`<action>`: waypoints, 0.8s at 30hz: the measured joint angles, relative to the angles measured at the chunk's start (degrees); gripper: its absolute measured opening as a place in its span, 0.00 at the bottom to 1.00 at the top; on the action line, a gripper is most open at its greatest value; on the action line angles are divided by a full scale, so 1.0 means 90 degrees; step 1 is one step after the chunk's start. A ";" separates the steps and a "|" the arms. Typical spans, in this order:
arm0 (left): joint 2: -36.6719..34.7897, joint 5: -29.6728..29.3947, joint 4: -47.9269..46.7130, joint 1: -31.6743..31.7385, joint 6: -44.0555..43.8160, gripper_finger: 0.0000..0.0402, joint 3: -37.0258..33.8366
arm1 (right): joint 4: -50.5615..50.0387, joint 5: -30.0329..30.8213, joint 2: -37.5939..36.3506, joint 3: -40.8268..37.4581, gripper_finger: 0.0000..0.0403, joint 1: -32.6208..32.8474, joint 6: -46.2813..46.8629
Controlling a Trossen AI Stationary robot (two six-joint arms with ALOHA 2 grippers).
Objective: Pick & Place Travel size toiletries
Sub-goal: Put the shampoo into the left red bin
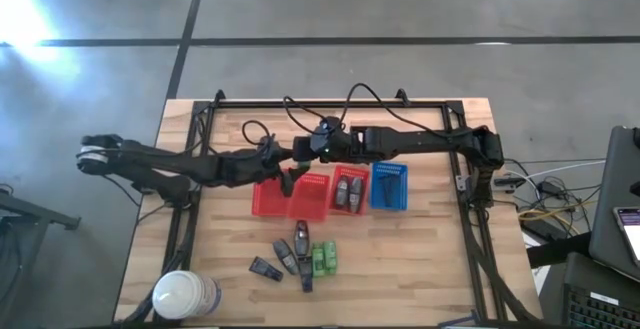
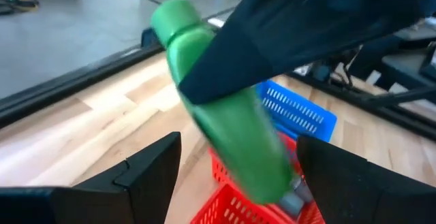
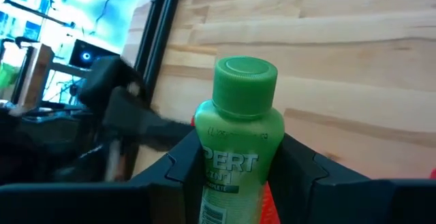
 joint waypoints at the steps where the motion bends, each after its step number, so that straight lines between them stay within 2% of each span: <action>1: 0.0046 0.0096 -0.0016 0.0014 -0.0008 0.74 0.0000 | 0.0033 -0.0012 0.0000 0.0000 0.30 0.0004 -0.0008; 16: 0.0148 0.0253 0.0167 0.0101 -0.0250 0.73 0.0000 | 0.0078 -0.0126 0.0000 -0.0002 0.31 0.0121 -0.0025; 19: 0.0148 0.0346 0.0175 0.0104 -0.0257 0.69 0.0000 | 0.0080 -0.0178 0.0000 -0.0015 0.30 0.0121 -0.0036; 24: 0.0148 0.0503 0.0184 0.0096 -0.0216 0.56 0.0000 | 0.0090 -0.0444 -0.0001 -0.0028 0.32 0.0119 -0.0040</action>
